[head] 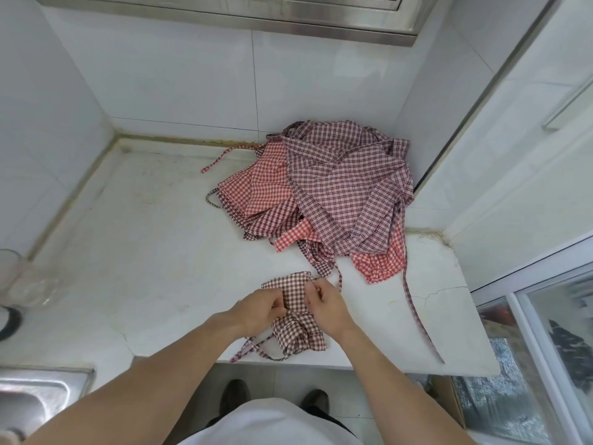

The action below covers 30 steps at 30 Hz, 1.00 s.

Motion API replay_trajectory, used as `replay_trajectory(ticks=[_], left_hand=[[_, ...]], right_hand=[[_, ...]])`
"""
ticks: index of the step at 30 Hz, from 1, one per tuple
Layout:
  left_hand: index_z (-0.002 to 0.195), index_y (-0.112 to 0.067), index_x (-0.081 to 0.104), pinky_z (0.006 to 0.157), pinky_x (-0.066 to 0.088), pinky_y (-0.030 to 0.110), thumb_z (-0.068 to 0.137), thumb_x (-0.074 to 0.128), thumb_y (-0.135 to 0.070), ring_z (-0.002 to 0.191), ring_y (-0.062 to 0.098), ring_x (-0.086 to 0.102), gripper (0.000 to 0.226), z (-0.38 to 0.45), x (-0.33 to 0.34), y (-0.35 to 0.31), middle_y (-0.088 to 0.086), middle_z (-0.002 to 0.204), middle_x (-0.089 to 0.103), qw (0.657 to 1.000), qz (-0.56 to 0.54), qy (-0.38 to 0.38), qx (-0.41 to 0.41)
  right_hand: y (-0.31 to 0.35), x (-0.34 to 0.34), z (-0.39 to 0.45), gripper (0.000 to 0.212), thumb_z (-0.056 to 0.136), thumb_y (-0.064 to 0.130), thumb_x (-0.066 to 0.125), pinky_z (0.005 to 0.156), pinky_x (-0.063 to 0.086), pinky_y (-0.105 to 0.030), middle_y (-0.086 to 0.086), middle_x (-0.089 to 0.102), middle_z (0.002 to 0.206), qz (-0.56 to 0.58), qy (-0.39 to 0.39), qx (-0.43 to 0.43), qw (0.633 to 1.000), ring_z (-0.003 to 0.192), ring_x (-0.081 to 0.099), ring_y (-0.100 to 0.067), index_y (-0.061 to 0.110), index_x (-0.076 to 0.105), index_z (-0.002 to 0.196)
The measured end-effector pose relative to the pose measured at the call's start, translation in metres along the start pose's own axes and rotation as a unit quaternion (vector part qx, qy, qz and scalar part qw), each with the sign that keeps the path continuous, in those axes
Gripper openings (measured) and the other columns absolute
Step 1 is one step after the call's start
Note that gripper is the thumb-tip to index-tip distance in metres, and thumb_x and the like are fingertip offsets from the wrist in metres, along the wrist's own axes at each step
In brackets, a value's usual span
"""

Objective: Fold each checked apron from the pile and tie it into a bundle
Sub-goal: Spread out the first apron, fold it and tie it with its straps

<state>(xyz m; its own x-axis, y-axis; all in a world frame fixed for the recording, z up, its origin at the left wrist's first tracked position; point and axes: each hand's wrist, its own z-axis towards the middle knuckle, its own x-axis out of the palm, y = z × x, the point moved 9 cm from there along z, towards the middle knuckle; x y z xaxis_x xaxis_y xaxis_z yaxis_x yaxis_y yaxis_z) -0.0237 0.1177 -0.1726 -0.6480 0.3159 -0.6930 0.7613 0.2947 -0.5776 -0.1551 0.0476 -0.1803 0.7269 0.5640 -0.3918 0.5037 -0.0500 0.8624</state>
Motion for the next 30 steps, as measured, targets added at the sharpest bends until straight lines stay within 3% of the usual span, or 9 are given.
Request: replay_trajectory(ticks=[3, 7, 9, 14, 18, 20, 23, 27, 30], left_hand=[[0.089, -0.024, 0.054, 0.081, 0.050, 0.034, 0.098, 0.059, -0.024, 0.087, 0.017, 0.061, 0.010, -0.001, -0.006, -0.004, -0.004, 0.092, 0.065, 0.999, -0.016, -0.047, 0.013], [0.086, -0.027, 0.059, 0.067, 0.040, 0.012, 0.095, 0.065, -0.030, 0.079, 0.001, 0.058, 0.010, -0.005, -0.007, -0.014, -0.014, 0.087, 0.063, 0.996, -0.037, -0.071, 0.026], [0.086, -0.027, 0.063, 0.066, 0.039, 0.010, 0.093, 0.068, -0.031, 0.078, -0.003, 0.056, 0.009, -0.004, -0.007, -0.016, -0.017, 0.085, 0.063, 0.996, -0.052, -0.065, 0.018], [0.085, -0.018, 0.070, 0.078, 0.049, 0.027, 0.091, 0.070, -0.032, 0.085, 0.011, 0.062, 0.015, 0.004, -0.010, -0.020, -0.004, 0.088, 0.068, 0.997, -0.075, -0.025, 0.008], [0.067, -0.019, 0.058, 0.059, 0.040, 0.016, 0.086, 0.076, -0.032, 0.060, 0.003, 0.051, 0.030, 0.007, -0.019, -0.031, -0.008, 0.065, 0.058, 0.991, -0.124, -0.056, 0.016], [0.075, -0.020, 0.065, 0.064, 0.046, 0.018, 0.082, 0.081, -0.031, 0.066, 0.005, 0.056, 0.020, 0.006, -0.023, -0.029, -0.006, 0.073, 0.065, 0.980, -0.183, -0.082, 0.018], [0.099, -0.025, 0.064, 0.082, 0.055, 0.028, 0.073, 0.088, -0.024, 0.085, 0.013, 0.064, 0.036, 0.001, -0.013, -0.021, -0.002, 0.095, 0.069, 0.979, -0.200, -0.041, 0.005], [0.078, -0.027, 0.066, 0.078, 0.055, 0.024, 0.076, 0.084, -0.010, 0.073, 0.007, 0.064, 0.025, 0.001, -0.007, -0.018, -0.006, 0.079, 0.069, 0.987, -0.151, -0.052, -0.010], [0.081, -0.025, 0.072, 0.079, 0.052, 0.021, 0.077, 0.083, -0.011, 0.077, 0.008, 0.065, 0.018, 0.006, -0.005, -0.019, -0.006, 0.083, 0.071, 0.988, -0.136, -0.066, -0.017]], right_hand=[[0.009, 0.012, -0.005, 0.026, 0.102, 0.037, 0.051, 0.067, 0.044, -0.024, 0.005, 0.062, 0.078, -0.066, 0.040, -0.036, 0.996, 0.066, 0.052, -0.005, 0.017, 0.056, 0.086], [0.002, 0.016, -0.008, 0.012, 0.099, 0.029, 0.057, 0.060, 0.039, -0.021, 0.008, 0.057, 0.071, -0.074, 0.065, -0.022, 0.995, 0.061, 0.048, -0.004, 0.023, 0.057, 0.089], [-0.002, 0.018, -0.009, 0.002, 0.093, 0.019, 0.060, 0.060, 0.038, -0.022, 0.007, 0.056, 0.073, -0.078, 0.102, -0.009, 0.992, 0.062, 0.048, -0.005, 0.021, 0.059, 0.094], [0.011, 0.029, -0.011, 0.013, 0.084, 0.017, 0.069, 0.068, 0.038, -0.022, -0.002, 0.050, 0.090, -0.164, 0.169, -0.069, 0.969, 0.083, 0.048, -0.013, 0.016, 0.057, 0.089], [0.006, 0.033, -0.007, 0.025, 0.092, 0.030, 0.068, 0.087, 0.052, -0.031, -0.006, 0.064, 0.107, -0.153, 0.167, -0.052, 0.973, 0.099, 0.062, -0.020, 0.012, 0.062, 0.108], [0.004, 0.031, -0.006, 0.033, 0.094, 0.031, 0.065, 0.094, 0.052, -0.033, -0.003, 0.067, 0.117, -0.147, 0.166, -0.037, 0.974, 0.105, 0.063, -0.018, 0.014, 0.061, 0.122], [0.000, 0.029, -0.005, 0.016, 0.098, 0.020, 0.058, 0.090, 0.053, -0.034, -0.005, 0.068, 0.109, -0.170, 0.174, -0.026, 0.970, 0.098, 0.063, -0.020, 0.011, 0.062, 0.111], [-0.005, 0.031, -0.003, 0.022, 0.101, 0.015, 0.048, 0.084, 0.047, -0.032, -0.008, 0.060, 0.114, -0.229, 0.193, 0.003, 0.954, 0.101, 0.058, -0.023, 0.007, 0.048, 0.122], [-0.008, 0.028, 0.000, 0.023, 0.093, 0.018, 0.052, 0.083, 0.055, -0.038, -0.006, 0.066, 0.104, -0.211, 0.172, 0.023, 0.962, 0.093, 0.064, -0.021, 0.010, 0.059, 0.114]])
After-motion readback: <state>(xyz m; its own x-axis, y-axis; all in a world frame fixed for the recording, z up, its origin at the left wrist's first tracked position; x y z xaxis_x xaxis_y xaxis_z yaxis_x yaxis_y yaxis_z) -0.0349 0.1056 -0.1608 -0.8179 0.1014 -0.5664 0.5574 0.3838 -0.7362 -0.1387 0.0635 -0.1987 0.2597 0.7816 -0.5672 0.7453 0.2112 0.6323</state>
